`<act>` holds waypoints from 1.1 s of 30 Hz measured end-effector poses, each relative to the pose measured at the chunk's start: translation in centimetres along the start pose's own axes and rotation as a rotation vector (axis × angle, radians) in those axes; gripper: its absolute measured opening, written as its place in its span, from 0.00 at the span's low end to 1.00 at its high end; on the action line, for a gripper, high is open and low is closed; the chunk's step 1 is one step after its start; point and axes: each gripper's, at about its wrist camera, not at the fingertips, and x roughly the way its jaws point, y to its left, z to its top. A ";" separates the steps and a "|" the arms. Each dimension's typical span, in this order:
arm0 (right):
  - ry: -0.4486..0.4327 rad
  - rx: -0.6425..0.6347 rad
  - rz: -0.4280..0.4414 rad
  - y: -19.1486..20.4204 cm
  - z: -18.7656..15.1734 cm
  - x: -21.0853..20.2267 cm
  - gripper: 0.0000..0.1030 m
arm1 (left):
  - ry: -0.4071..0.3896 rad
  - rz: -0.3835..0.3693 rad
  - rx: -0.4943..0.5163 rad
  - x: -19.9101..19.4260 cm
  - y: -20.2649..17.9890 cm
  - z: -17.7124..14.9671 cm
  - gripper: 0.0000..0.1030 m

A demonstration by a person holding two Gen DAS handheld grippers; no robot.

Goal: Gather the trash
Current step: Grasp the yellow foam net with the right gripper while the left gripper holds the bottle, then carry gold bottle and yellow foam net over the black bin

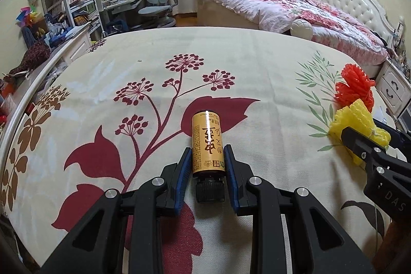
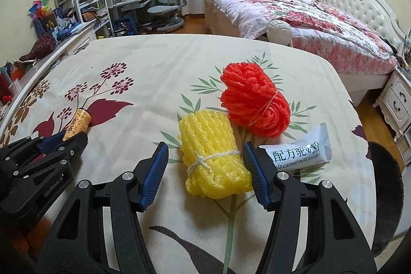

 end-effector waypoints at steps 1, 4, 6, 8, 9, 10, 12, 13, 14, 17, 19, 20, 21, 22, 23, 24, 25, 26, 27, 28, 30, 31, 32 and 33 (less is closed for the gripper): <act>0.005 0.000 -0.005 0.0 0.0 0.2 0.58 | 0.000 0.001 0.000 0.0 0.0 0.0 0.27; 0.026 -0.002 -0.020 0.0 0.0 1.0 0.57 | 0.000 -0.002 -0.003 -0.1 0.0 0.0 0.27; 0.038 -0.006 -0.026 0.0 -0.2 1.3 0.51 | 0.000 -0.003 -0.004 0.0 0.1 0.0 0.27; 0.046 -0.007 -0.025 0.0 -0.5 1.5 0.44 | 0.000 -0.003 -0.004 0.0 0.1 0.0 0.27; 0.047 -0.004 -0.022 0.0 -0.5 1.5 0.43 | 0.001 -0.003 -0.004 0.0 0.1 0.0 0.27; 0.042 -0.004 -0.024 0.0 -0.6 1.4 0.43 | 0.001 -0.003 -0.003 0.0 0.1 -0.1 0.27; 0.037 -0.003 -0.016 0.1 -0.6 1.3 0.41 | -0.001 -0.003 -0.003 0.0 0.1 0.0 0.27; 0.035 -0.001 -0.012 0.1 -0.6 1.2 0.41 | -0.001 -0.003 -0.004 0.0 0.1 0.0 0.27; 0.034 -0.002 -0.009 0.2 -0.6 1.2 0.40 | -0.002 -0.003 -0.004 0.0 0.1 0.0 0.27; 0.029 -0.002 0.007 0.5 -0.7 0.9 0.40 | -0.003 -0.004 -0.006 0.1 0.2 0.0 0.27; 0.028 -0.004 0.015 0.7 -0.8 0.7 0.40 | -0.004 -0.006 -0.008 0.1 0.2 0.0 0.27; 0.027 -0.004 0.019 0.8 -0.9 0.6 0.40 | -0.004 -0.005 -0.007 0.1 0.2 0.0 0.27; 0.026 -0.004 0.025 0.9 -1.0 0.5 0.40 | -0.003 -0.005 -0.007 0.1 0.2 0.0 0.27; 0.026 -0.005 0.028 1.0 -1.0 0.4 0.40 | -0.004 -0.006 -0.007 0.1 0.2 0.0 0.27; 0.026 -0.006 0.032 1.0 -1.1 0.3 0.40 | -0.004 -0.005 -0.007 0.0 0.2 0.0 0.27; 0.025 -0.007 0.036 1.2 -1.2 0.1 0.40 | -0.003 -0.006 -0.007 0.0 0.2 0.0 0.27; 0.025 -0.008 0.041 1.3 -1.4 0.0 0.40 | -0.004 -0.006 -0.006 0.0 0.2 0.0 0.27; 0.024 -0.008 0.043 1.3 -1.5 -0.2 0.40 | -0.005 -0.006 -0.006 0.0 0.2 0.0 0.27; 0.023 -0.008 0.045 1.4 -1.6 -0.3 0.40 | -0.006 -0.007 -0.005 0.0 0.2 0.0 0.27; 0.022 -0.007 0.047 1.4 -1.7 -0.5 0.40 | -0.007 -0.008 -0.005 -0.1 0.2 0.0 0.27; 0.019 -0.005 0.051 1.4 -1.9 -0.9 0.40 | -0.010 -0.009 -0.004 -0.2 0.2 0.1 0.27; 0.017 -0.005 0.053 1.4 -2.1 -1.1 0.40 | -0.011 -0.010 -0.004 -0.3 0.2 0.0 0.27; 0.015 -0.005 0.053 1.4 -2.2 -1.3 0.39 | -0.011 -0.011 -0.003 -0.4 0.2 0.0 0.27; 0.012 -0.004 0.054 1.3 -2.3 -1.5 0.39 | -0.011 -0.012 -0.002 -0.4 0.1 0.0 0.27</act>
